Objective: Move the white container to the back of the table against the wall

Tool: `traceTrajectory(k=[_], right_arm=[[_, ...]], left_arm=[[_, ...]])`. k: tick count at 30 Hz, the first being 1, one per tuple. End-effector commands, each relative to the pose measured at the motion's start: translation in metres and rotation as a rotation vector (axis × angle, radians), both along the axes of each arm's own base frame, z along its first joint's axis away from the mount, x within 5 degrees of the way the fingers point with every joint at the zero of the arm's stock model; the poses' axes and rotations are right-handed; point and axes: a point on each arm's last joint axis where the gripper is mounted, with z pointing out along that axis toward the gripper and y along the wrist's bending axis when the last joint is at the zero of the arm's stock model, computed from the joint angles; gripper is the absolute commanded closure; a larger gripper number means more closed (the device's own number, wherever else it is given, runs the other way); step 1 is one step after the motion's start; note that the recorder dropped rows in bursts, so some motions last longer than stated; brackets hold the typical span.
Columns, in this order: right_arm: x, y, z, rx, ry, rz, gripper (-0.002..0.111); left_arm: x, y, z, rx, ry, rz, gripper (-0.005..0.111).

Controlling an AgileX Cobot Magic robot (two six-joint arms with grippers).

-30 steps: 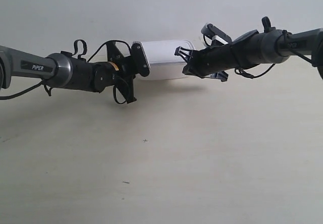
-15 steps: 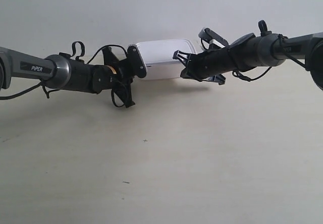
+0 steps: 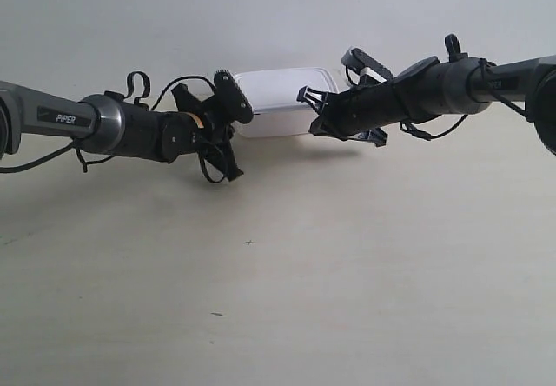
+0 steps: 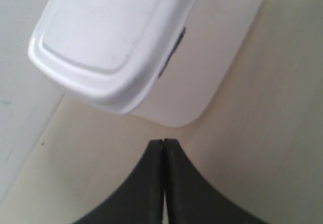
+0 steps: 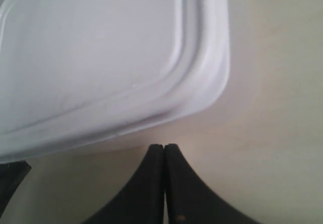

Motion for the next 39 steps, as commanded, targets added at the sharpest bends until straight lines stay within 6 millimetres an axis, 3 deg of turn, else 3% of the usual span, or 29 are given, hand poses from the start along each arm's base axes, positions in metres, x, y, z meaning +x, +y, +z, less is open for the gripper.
traceTrajectory(k=[1,11,20,30,36,39], right_arm=[[0.001,-0.001,0.002,0.001,-0.003,0.007,0.108],[0.001,0.0,0.002,0.007,0.004,0.002,0.108],[0.001,0.0,0.002,0.013,0.005,-0.002,0.108],[0.001,0.0,0.003,0.033,0.007,-0.018,0.108],[0.001,0.0,0.003,0.024,0.0,-0.007,0.108],[0.001,0.0,0.003,0.027,0.001,-0.006,0.108]], left_arm=[[0.002,-0.011,0.023,-0.12,-0.077,0.02,0.107],[-0.001,-0.024,0.028,-0.192,-0.094,-0.12,0.107],[0.004,-0.011,0.023,-0.223,-0.108,-0.1,0.107],[0.005,-0.012,0.016,-0.241,-0.112,-0.107,0.107],[0.014,-0.012,0.015,-0.249,-0.132,-0.103,0.107],[0.02,-0.002,0.013,-0.283,-0.131,-0.067,0.107]])
